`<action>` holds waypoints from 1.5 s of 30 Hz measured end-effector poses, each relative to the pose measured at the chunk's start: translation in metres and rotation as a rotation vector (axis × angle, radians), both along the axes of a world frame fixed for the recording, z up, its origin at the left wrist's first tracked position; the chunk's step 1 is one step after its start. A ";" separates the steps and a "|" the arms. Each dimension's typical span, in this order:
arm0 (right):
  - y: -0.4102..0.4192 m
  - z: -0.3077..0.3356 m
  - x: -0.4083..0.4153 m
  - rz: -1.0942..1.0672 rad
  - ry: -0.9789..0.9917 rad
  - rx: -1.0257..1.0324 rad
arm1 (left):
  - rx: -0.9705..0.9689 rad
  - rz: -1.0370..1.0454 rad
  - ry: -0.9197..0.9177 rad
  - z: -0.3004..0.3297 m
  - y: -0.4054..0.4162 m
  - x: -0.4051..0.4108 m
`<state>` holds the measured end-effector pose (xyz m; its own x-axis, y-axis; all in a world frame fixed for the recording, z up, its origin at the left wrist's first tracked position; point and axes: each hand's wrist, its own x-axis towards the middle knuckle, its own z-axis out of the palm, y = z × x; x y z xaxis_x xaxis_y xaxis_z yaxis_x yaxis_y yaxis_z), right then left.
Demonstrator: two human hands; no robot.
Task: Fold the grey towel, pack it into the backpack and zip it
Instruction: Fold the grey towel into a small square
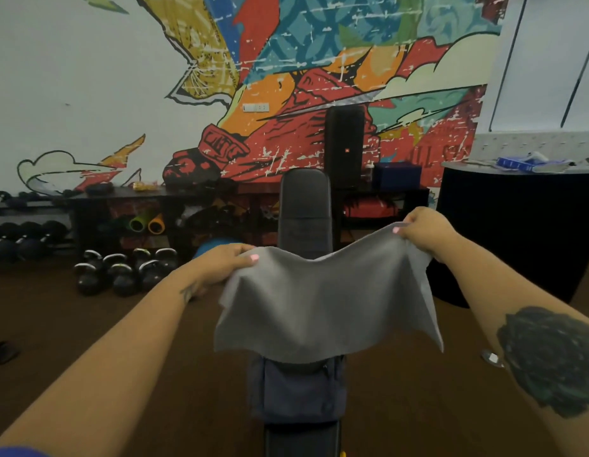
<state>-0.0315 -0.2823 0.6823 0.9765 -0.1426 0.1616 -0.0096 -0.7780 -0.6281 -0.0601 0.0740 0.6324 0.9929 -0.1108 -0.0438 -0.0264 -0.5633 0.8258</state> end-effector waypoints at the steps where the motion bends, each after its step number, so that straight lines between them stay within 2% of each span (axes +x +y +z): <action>1: 0.005 -0.001 -0.002 0.001 -0.002 -0.007 | -0.077 -0.043 0.001 0.004 -0.009 -0.003; 5: 0.024 -0.007 -0.011 0.027 -0.056 0.096 | -0.213 -0.143 -0.092 0.018 -0.051 -0.016; 9: 0.045 -0.011 -0.023 0.101 -0.090 0.177 | -0.393 -0.235 -0.022 0.024 -0.083 -0.034; 11: 0.055 -0.012 -0.029 0.151 -0.079 0.227 | -0.417 -0.267 -0.012 0.022 -0.094 -0.041; 14: 0.066 -0.012 -0.038 0.267 -0.042 0.332 | -0.270 -0.295 -0.067 0.014 -0.101 -0.043; 17: 0.073 -0.012 -0.049 0.348 -0.007 0.445 | -0.171 -0.222 -0.237 0.006 -0.110 -0.044; 21: 0.073 -0.016 -0.056 0.351 0.011 0.562 | -0.104 -0.123 -0.422 0.006 -0.120 -0.049; 26: 0.070 -0.021 -0.061 0.330 0.102 0.733 | -0.022 0.011 -0.547 0.010 -0.124 -0.050; 35: 0.072 -0.020 -0.073 0.331 0.106 0.873 | 0.156 0.113 -0.591 0.010 -0.129 -0.045; 42: 0.074 -0.018 -0.076 0.304 0.076 0.930 | 0.018 0.014 -0.425 0.016 -0.135 -0.052; 45: 0.073 -0.016 -0.079 0.325 0.094 0.956 | -0.070 0.001 -0.419 0.017 -0.135 -0.053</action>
<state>-0.1104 -0.2089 0.6668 0.9939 0.1030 0.0392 0.0314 0.0768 -0.9966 -0.1127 -0.0614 0.6491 0.9232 -0.0984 0.3715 -0.3678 -0.5064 0.7799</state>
